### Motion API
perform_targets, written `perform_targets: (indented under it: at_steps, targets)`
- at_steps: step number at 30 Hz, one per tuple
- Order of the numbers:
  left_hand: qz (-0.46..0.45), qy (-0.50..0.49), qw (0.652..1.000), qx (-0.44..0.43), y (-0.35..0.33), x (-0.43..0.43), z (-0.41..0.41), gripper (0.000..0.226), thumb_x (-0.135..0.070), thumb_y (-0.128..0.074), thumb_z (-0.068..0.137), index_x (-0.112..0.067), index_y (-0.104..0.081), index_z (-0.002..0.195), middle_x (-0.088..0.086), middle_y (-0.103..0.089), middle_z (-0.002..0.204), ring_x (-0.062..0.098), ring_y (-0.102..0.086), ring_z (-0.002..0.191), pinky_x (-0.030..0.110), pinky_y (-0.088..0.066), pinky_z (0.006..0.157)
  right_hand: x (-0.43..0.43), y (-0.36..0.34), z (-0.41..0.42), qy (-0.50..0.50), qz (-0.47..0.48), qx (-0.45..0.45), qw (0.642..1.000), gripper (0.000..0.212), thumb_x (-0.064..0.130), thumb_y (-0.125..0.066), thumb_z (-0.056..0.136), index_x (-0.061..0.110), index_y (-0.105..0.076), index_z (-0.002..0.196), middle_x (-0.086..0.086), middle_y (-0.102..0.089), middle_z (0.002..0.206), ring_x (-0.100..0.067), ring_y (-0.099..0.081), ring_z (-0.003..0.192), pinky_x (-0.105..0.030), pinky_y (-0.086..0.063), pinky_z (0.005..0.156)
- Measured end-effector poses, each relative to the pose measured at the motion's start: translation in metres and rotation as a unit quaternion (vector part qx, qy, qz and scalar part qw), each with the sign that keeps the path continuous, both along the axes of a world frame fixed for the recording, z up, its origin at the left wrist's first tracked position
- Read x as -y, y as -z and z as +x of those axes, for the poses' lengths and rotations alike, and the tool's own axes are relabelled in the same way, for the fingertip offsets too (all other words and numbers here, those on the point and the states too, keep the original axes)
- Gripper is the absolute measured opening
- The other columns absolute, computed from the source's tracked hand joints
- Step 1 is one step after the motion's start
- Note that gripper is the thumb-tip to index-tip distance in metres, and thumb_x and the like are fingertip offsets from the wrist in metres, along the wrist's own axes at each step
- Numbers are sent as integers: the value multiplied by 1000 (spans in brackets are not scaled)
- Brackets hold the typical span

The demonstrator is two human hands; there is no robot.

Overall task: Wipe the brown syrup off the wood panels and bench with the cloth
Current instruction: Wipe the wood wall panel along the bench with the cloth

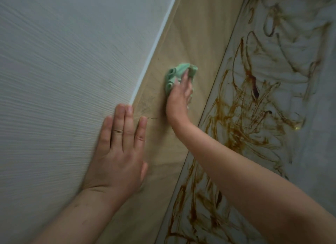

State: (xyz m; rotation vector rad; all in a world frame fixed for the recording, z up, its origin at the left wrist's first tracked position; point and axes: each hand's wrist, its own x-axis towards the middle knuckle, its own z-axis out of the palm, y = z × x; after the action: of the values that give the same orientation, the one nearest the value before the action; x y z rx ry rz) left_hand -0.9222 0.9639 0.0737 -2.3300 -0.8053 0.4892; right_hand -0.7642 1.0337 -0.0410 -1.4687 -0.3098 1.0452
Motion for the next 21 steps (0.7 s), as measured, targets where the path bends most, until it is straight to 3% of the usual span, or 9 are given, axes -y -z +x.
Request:
perform_targets:
  at_steps: [2,4,7,9,11,14,16,19,21]
  targets:
    - [-9,-6,1000,4,-2,-1,1,101,-42,-63,77,4,-24,159,39,-2,164,51,0,155,59,2,127,0,-33,-2,-16,87,99,991,60,42,-20,108,31,-5,166,4,5,173,-23,10,158,-50,5,121]
    - [-12,-8,1000,4,-3,-1,2,105,-44,-67,77,4,-23,159,39,-1,164,51,0,155,59,2,127,-23,-44,23,13,106,123,987,66,49,-18,102,34,-6,165,2,1,173,-22,6,159,-47,6,121]
    - [-11,-15,1000,-10,-5,-2,3,106,-49,-65,81,4,-19,160,39,2,164,52,3,155,59,4,126,-73,-25,86,54,39,90,994,73,56,-15,95,34,-11,165,-2,-9,172,-27,-5,158,-63,-2,125]
    - [-7,-20,1000,-18,-5,-1,1,106,-52,-62,82,3,-17,161,39,4,164,52,5,154,59,5,126,-86,-7,107,51,-10,16,999,78,57,-16,91,35,-13,166,-4,-12,172,-28,-7,158,-63,-8,125]
    - [1,-30,999,-21,-4,0,0,108,-53,-62,82,2,-15,161,39,5,164,51,6,155,58,7,126,-73,-2,88,31,-22,-9,999,78,61,-18,90,38,-12,165,0,-9,173,-27,-6,159,-62,-7,125]
    - [-3,-37,999,-26,-4,1,1,111,-55,-64,80,2,-14,162,38,5,164,51,5,155,58,6,126,1,5,4,-68,13,74,995,76,59,-12,97,28,-1,166,3,5,174,-16,5,159,-51,-1,129]
    - [-5,-37,999,-21,-3,0,1,110,-52,-65,79,2,-15,161,38,3,164,51,2,155,58,5,127,65,15,-48,-148,20,89,985,75,65,-15,96,42,12,162,16,20,169,-8,17,156,-40,3,126]
    - [-9,-44,999,-17,-3,0,1,110,-50,-67,78,2,-18,161,38,0,164,50,0,155,57,6,127,81,24,-50,-193,27,105,975,77,70,-17,90,51,17,156,19,23,167,-10,17,156,-43,-2,127]
    - [-4,-40,999,-25,-1,-1,-1,109,-51,-65,79,3,-18,161,39,0,164,51,0,155,58,6,127,41,8,-19,-150,28,101,983,79,69,-15,90,48,15,159,16,19,168,-17,12,158,-50,-3,127]
